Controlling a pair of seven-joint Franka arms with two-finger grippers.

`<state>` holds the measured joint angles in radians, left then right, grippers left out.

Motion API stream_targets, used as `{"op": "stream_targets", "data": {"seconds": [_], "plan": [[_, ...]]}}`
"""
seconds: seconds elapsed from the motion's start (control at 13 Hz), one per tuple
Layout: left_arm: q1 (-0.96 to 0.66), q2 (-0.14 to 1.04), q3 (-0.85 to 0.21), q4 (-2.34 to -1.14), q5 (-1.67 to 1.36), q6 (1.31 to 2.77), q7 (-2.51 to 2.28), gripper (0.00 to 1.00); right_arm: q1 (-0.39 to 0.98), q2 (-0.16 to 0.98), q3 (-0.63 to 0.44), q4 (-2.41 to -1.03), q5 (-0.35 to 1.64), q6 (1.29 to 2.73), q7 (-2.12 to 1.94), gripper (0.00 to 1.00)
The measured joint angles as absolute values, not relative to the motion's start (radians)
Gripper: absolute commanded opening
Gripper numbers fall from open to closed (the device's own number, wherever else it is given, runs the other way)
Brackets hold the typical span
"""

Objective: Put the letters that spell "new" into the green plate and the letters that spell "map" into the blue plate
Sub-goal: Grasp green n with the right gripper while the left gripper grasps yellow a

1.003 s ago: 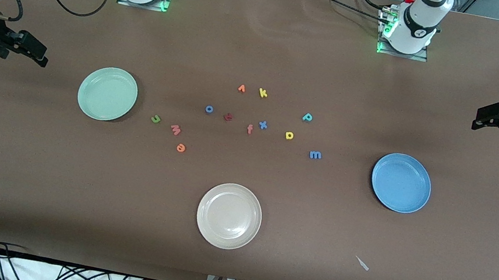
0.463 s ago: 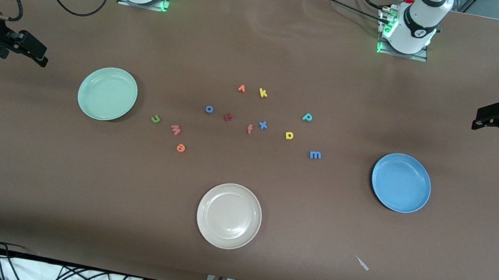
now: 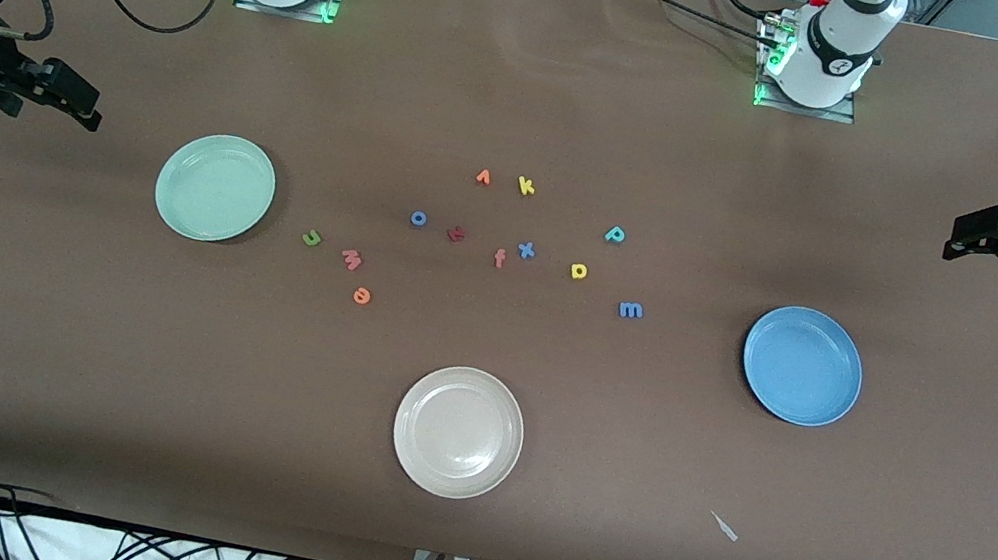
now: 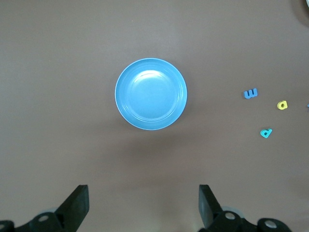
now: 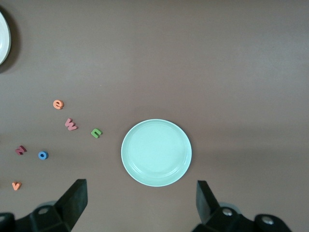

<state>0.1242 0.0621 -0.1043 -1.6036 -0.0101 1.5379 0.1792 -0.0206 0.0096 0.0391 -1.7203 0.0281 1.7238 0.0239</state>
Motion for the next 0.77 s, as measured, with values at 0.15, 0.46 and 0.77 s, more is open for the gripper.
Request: {"op": "stream_targets", "data": {"seconds": [0.15, 0.46, 0.77], "plan": [[0.124, 0.062, -0.104, -1.604, -0.010, 1.538, 0.179, 1.00, 0.001, 0.010, 0.040, -1.720, 0.028, 1.723, 0.013, 1.00], [0.124, 0.069, -0.105, -1.604, -0.010, 1.552, 0.173, 1.00, 0.126, 0.091, 0.045, -1.736, 0.028, 1.695, 0.013, 1.00], [0.118, 0.172, -0.105, -1.605, -0.010, 1.569, 0.152, 1.00, 0.191, 0.258, 0.045, -1.744, 0.027, 1.822, 0.013, 1.00]]}}
